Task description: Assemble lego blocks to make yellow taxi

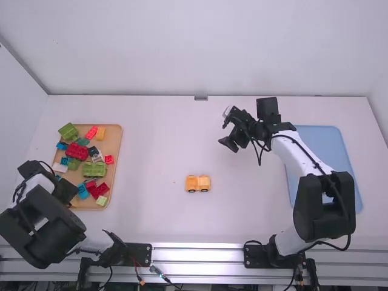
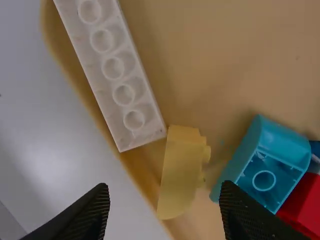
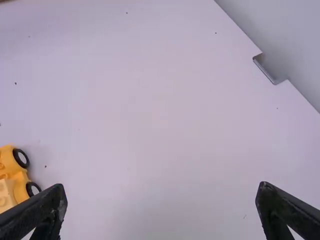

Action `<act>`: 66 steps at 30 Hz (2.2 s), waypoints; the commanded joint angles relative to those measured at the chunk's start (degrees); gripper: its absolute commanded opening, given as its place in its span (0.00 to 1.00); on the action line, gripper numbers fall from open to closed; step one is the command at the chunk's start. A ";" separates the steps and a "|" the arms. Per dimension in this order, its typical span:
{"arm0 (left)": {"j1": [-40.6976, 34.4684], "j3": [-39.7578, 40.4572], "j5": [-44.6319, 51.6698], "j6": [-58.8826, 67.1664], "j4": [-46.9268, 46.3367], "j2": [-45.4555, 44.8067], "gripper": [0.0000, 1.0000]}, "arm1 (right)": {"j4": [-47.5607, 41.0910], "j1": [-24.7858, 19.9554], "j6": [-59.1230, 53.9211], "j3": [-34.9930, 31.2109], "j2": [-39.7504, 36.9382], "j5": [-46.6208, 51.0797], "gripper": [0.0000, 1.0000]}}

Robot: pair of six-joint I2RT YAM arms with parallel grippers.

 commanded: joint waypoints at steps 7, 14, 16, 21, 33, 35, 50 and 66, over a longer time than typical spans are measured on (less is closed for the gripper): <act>-0.04 -1.49 1.95 2.78 2.67 2.93 0.61 | -0.11 -0.17 0.09 1.29 -0.33 -0.13 0.99; -0.04 -0.94 4.76 3.96 4.22 6.67 0.54 | -0.11 -0.20 0.02 1.29 -0.33 -0.13 0.99; -0.04 -1.07 4.85 3.96 4.72 6.97 0.53 | -0.13 0.00 0.02 1.29 -0.33 -0.15 0.99; -0.04 -1.66 5.03 3.98 5.88 7.72 0.49 | -0.11 0.04 0.02 1.29 -0.33 -0.13 0.99; -0.04 -2.14 5.14 3.98 6.54 9.57 0.49 | -0.11 -0.20 0.02 1.29 -0.33 -0.13 0.99; -0.04 -2.14 5.20 3.96 6.51 9.73 0.45 | -0.13 0.00 0.04 1.29 -0.33 -0.13 0.99; -0.04 -0.11 5.22 3.30 2.01 9.73 0.34 | 0.04 0.20 0.20 1.29 -0.33 -0.15 0.99; -0.04 -1.22 5.01 3.54 5.25 9.73 0.36 | -0.17 0.33 0.24 1.29 -0.33 -0.13 0.99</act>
